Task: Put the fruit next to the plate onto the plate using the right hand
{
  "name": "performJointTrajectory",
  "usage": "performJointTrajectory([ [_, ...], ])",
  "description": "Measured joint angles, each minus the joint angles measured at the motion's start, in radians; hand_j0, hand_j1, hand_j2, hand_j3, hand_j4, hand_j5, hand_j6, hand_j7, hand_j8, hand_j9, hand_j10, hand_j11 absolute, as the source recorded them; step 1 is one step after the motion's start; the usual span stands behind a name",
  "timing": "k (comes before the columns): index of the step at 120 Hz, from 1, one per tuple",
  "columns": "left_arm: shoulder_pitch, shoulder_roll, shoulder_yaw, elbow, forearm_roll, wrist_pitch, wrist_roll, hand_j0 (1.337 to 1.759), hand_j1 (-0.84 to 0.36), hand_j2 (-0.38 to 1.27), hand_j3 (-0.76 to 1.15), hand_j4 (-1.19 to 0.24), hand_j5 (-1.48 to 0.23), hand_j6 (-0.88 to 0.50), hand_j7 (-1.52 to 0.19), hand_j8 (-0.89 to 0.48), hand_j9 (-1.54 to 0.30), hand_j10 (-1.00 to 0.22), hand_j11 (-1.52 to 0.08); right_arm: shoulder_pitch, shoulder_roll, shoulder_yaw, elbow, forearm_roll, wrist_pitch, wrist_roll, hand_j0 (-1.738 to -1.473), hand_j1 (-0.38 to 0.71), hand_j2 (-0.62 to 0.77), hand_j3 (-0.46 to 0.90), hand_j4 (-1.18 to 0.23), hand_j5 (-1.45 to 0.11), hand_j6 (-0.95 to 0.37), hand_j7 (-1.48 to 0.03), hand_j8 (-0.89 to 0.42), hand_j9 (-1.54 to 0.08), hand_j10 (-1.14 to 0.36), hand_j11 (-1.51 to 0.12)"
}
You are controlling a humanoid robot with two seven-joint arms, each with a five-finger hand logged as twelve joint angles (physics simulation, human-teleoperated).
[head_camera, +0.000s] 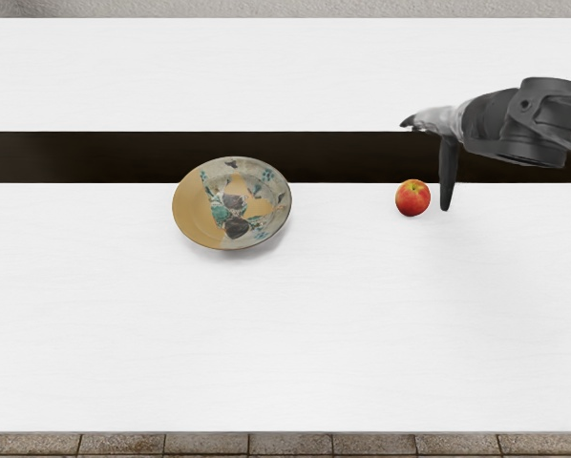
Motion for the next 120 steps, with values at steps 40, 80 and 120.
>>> performJointTrajectory([
  [40,0.0,0.0,0.0,0.0,0.0,0.0,0.0,1.658,0.35,0.0,0.0,0.0,0.0,0.0,0.0,0.0,0.0,0.0,0.0,-0.024,0.065,-0.043,0.023,-0.036,-0.117,-0.008,-1.658,-0.32,0.0,0.0,-0.02,-0.03,-0.03,-0.03,-0.03,-0.03,-0.02,-0.03],
  [80,0.0,0.0,0.0,0.0,0.0,0.0,0.0,1.658,0.35,0.0,0.0,0.0,0.0,0.0,0.0,0.0,0.0,0.0,0.0,-0.064,0.032,-0.071,0.089,-0.049,-0.211,-0.009,-1.658,-0.24,-0.02,0.0,-0.09,-0.12,-0.1,-0.12,-0.09,-0.12,-0.09,-0.12],
  [120,0.0,0.0,0.0,0.0,0.0,0.0,0.0,1.658,0.35,0.0,0.0,0.0,0.0,0.0,0.0,0.0,0.0,0.0,0.0,-0.106,0.068,-0.088,0.064,-0.115,-0.287,-0.021,-1.658,-0.13,-0.04,0.0,-0.19,-0.24,-0.19,-0.24,-0.19,-0.24,-0.19,-0.24],
])
